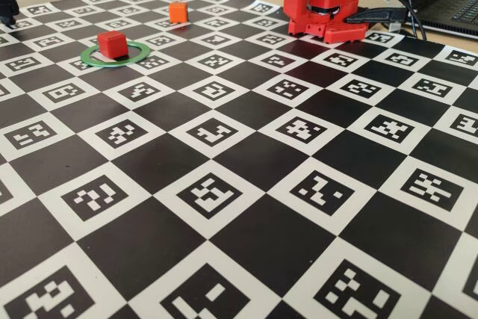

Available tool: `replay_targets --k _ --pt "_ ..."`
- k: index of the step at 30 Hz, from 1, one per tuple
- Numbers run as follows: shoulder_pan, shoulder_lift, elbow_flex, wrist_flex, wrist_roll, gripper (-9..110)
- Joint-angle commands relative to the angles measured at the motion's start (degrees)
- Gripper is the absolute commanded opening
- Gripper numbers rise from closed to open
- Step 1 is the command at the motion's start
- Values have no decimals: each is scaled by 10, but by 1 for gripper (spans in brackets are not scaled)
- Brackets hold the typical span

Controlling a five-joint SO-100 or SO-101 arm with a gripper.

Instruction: Grab the red cube then put it in the green circle then put the blue cube on top and finally the orange cube on top

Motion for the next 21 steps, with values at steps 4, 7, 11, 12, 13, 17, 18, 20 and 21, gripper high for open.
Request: replay_targets --k 4,7,11,12,13,17,18,20,21 --pt "12 15 23 -47 -7 2" --pt "16 11 39 -65 -9 2" --pt "18 8 57 -83 -10 2" --pt "18 8 62 -87 -11 2" --pt "18 7 67 -92 -11 2" --pt "18 4 85 -114 -11 2" --pt "18 3 89 -119 -11 2" --pt "18 0 91 -127 -10 2" --pt "18 -2 92 -130 -9 2"
